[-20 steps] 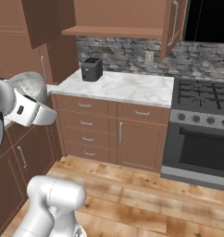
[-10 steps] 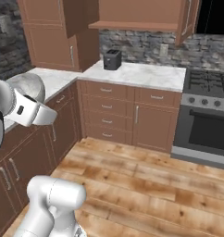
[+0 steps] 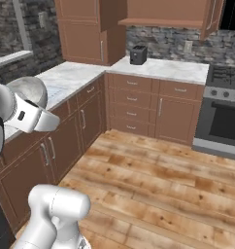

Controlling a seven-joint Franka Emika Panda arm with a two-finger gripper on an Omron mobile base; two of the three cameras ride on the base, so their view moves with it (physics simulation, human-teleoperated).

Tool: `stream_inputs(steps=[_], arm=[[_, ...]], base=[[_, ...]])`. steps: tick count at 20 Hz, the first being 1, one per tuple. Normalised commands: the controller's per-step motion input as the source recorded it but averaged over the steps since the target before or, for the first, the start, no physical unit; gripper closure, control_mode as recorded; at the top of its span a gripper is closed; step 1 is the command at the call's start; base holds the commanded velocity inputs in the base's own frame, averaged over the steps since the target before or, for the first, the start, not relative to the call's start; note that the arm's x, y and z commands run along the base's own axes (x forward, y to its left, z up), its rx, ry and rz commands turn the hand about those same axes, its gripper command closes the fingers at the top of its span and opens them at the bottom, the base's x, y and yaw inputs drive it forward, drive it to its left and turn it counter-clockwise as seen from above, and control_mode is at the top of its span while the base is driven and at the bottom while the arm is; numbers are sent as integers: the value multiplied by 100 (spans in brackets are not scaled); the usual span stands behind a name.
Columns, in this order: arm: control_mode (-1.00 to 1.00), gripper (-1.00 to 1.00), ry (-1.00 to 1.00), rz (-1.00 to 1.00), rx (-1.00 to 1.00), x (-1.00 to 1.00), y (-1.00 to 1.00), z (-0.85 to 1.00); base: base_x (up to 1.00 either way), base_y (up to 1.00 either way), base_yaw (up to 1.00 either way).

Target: Take the smaller bowl and place it next to the appetizer plate on the dining counter , and place the larger bowl next to the plate with cooked food.

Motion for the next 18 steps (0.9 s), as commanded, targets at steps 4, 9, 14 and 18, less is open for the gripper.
stream_inputs(steps=[4, 9, 14, 18], arm=[[100, 100, 0, 0, 0, 0, 0, 0], [100, 100, 0, 0, 0, 0, 0, 0], [100, 100, 0, 0, 0, 0, 0, 0], [100, 100, 0, 0, 0, 0, 0, 0]], base=[[-100, 9, 21], [-100, 28, 12], [-100, 35, 10], [-100, 40, 15]])
